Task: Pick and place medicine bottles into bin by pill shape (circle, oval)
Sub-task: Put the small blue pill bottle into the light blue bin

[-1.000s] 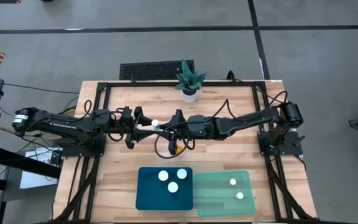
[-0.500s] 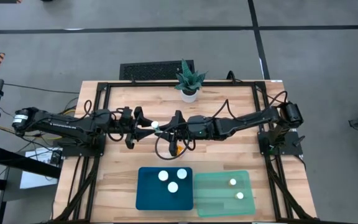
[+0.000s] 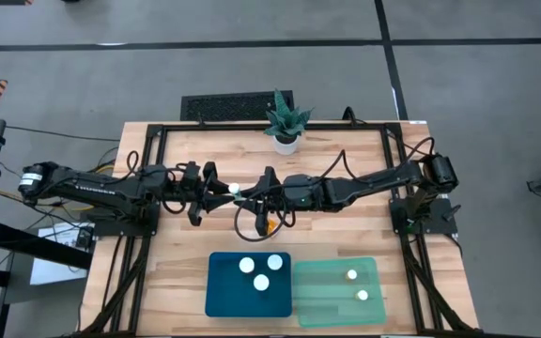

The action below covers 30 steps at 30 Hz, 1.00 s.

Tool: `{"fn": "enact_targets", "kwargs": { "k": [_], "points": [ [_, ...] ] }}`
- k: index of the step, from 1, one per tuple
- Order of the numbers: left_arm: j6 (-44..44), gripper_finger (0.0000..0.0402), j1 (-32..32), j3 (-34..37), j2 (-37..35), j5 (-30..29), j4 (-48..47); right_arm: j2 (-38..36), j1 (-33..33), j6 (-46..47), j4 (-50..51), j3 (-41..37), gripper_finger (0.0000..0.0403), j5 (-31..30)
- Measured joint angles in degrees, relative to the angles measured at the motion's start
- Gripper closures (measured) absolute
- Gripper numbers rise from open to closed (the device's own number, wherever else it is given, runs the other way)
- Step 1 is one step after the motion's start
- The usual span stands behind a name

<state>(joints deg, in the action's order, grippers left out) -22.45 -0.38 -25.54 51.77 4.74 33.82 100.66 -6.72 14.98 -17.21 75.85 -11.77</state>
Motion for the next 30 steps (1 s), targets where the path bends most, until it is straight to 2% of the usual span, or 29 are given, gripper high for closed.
{"fn": "enact_targets", "kwargs": {
  "k": [14, 26, 30],
  "points": [
    [-0.63, 0.0294, 0.00, 0.00, 0.00, -0.01, -0.01, 0.00, 0.00, 0.11, 0.00, 0.00, 0.0300, 0.00],
    [-0.71, 0.0320, -0.02, 0.00, 0.00, 0.01, -0.06, -0.02, 0.00, 0.30, 0.27, 0.00, 0.0300, 0.00],
    [-1.02, 0.0319, 0.00, 0.00, 0.00, 0.03, -0.27, -0.05, 0.02, 1.38, 1.06, 0.03, 0.0286, 0.00]
  ]
}}
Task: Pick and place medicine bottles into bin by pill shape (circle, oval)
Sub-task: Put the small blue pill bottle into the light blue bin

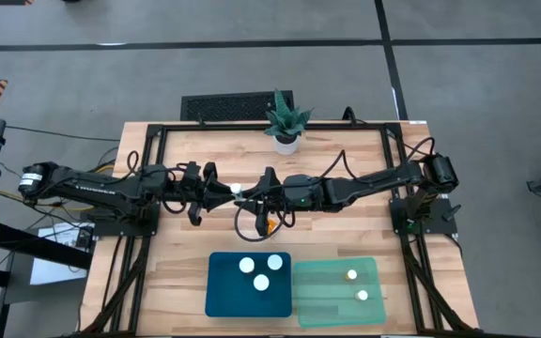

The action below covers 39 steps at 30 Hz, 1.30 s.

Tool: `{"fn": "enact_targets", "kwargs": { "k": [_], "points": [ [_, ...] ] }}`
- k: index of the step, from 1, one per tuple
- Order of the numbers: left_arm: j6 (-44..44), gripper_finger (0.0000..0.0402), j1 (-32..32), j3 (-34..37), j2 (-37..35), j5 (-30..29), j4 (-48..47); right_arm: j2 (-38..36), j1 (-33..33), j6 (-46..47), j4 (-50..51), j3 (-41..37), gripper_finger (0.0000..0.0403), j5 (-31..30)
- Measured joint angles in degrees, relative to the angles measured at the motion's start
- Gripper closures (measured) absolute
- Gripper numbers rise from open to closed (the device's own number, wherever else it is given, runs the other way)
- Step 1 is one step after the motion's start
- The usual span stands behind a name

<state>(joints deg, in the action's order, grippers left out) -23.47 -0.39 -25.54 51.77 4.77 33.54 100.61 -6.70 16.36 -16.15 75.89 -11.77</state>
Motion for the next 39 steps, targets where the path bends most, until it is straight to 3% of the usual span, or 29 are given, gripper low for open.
{"fn": "enact_targets", "kwargs": {
  "k": [9, 13, 18, 25, 33, 39],
  "points": [
    [-0.19, 0.0318, 0.00, 0.00, 0.00, 0.00, 0.76, 0.01, -0.02, 0.07, 3.20, 0.01, 0.0185, 0.00],
    [-0.19, 0.0318, 0.00, 0.00, 0.00, 0.00, 0.74, -0.23, -0.02, 0.18, 6.76, 0.01, 0.0160, 0.00],
    [-0.18, 0.0318, 0.00, 0.00, 0.00, 0.05, 0.70, -1.97, -0.07, 1.59, 15.66, 0.01, 0.0157, 1.94],
    [0.14, 0.0318, 0.00, 0.00, 0.00, 0.03, -1.09, -2.15, -0.02, 1.61, 15.16, 0.01, 0.0158, 2.93],
    [-4.34, 0.0317, 0.00, 0.00, -0.10, -0.03, -5.43, -2.72, 0.11, 5.29, 28.99, -0.01, 0.0158, 3.39],
    [-4.85, 0.0317, 1.63, -2.53, -9.52, 3.52, -9.67, -11.69, 0.24, 3.52, 32.17, 0.01, 0.0158, 4.74]
  ]
}}
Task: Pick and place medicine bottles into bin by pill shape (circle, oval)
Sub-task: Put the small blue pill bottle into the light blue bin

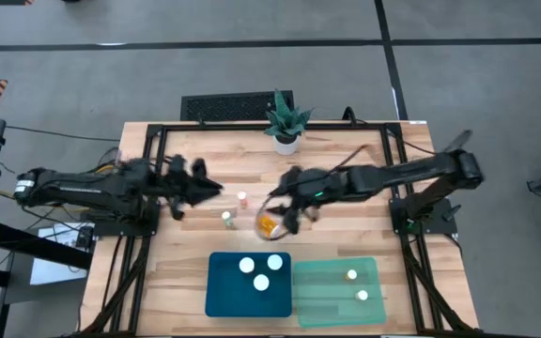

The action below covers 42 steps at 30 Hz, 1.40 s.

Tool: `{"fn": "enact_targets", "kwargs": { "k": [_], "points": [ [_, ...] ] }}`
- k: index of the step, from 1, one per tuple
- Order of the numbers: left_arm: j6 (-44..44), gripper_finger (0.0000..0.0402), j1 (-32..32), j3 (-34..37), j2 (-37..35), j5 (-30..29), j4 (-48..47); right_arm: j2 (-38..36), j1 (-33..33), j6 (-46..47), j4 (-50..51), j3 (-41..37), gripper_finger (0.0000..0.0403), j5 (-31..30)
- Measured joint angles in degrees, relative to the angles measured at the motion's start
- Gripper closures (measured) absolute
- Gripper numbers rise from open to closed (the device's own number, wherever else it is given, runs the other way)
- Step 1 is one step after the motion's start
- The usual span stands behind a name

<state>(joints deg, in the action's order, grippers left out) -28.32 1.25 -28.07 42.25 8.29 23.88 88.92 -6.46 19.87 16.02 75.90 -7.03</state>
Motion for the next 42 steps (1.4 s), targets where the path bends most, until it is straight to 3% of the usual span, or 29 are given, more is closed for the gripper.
{"fn": "enact_targets", "kwargs": {
  "k": [2, 9, 15, 18, 21, 23, 27, 33, 42],
  "points": [
    [2.22, 0.0317, 0.88, -2.65, -4.54, -0.57, -4.22, -4.64, 0.53, -1.70, 1.44, 0.04, 0.0158, -2.42],
    [8.86, 0.0317, 2.57, -9.43, -21.77, -7.43, -33.10, -20.27, 1.37, -4.80, 13.38, -1.07, 0.0158, -15.53],
    [6.97, 0.0317, 2.55, -10.23, -37.43, -11.64, -45.05, -33.23, -1.44, 1.01, 14.08, -11.34, 0.0158, -23.40],
    [5.07, 0.0317, 2.55, -10.25, -42.38, -14.77, -48.18, -35.68, -2.36, 6.37, 9.65, -18.27, 0.0158, -26.78],
    [4.69, 0.0317, 2.55, -10.97, -41.49, -14.88, -52.38, -30.64, -1.95, 6.76, -1.55, -22.49, 0.0158, -22.16],
    [4.72, 0.0317, 2.55, -11.09, -39.16, -14.56, -50.02, -23.82, -1.61, 6.61, -7.34, -22.76, 0.0158, -18.33],
    [5.08, 0.0317, 2.55, -10.31, -37.03, -14.05, -51.30, -8.81, -0.63, 4.90, -12.27, -16.68, 0.0158, -11.53],
    [5.12, 0.0317, 2.53, -10.21, -37.54, -13.40, -51.41, 11.11, 0.70, -3.82, -6.01, 0.88, 0.0158, -2.45],
    [5.14, 0.0298, 2.53, -10.19, -38.44, -13.48, -52.04, 30.84, 1.07, -18.78, 12.59, 30.46, 0.0158, -0.31]
  ]
}}
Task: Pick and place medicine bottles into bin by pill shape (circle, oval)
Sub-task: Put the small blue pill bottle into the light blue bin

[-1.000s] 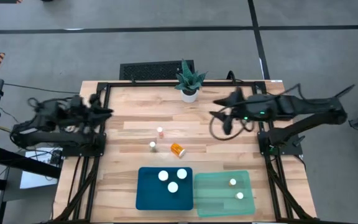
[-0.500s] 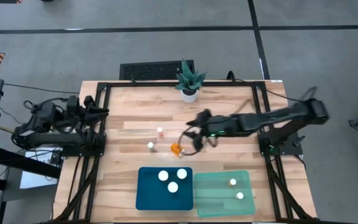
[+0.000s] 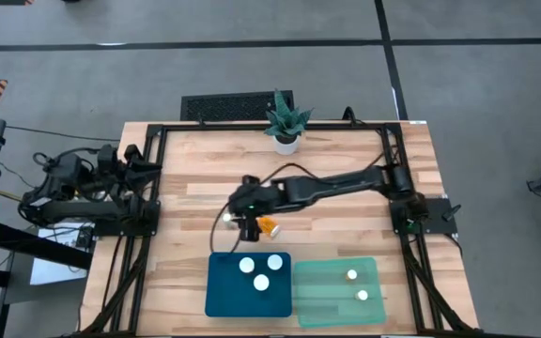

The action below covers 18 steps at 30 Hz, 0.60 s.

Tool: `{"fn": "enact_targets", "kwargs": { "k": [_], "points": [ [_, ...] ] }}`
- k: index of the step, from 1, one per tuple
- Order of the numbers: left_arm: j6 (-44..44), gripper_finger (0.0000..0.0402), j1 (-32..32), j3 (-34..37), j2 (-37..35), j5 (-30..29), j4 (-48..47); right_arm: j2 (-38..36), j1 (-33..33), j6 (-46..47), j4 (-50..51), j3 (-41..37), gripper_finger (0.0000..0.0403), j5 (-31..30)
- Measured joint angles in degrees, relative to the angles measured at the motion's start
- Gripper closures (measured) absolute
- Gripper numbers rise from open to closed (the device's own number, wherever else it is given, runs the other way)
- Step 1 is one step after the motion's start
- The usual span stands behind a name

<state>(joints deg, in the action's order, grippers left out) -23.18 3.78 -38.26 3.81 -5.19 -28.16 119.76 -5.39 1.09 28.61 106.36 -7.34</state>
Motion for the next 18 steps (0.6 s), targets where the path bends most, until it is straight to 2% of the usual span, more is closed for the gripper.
{"fn": "enact_targets", "kwargs": {
  "k": [7, 12, 18],
  "points": [
    [-0.02, 0.0249, -0.01, 0.00, 0.02, -0.05, -2.26, 9.32, 0.06, -3.76, 4.21, 11.13, 0.0158, 4.94],
    [-0.04, 0.0226, 0.01, 0.00, 0.02, -0.14, -2.48, 12.93, 0.60, -4.16, 4.54, 13.54, 0.0158, 6.15],
    [-0.02, 0.0221, 0.01, 0.00, 0.02, -0.17, -2.51, 14.76, 1.49, -4.24, 4.64, 13.58, 0.0158, 6.15]
  ]
}}
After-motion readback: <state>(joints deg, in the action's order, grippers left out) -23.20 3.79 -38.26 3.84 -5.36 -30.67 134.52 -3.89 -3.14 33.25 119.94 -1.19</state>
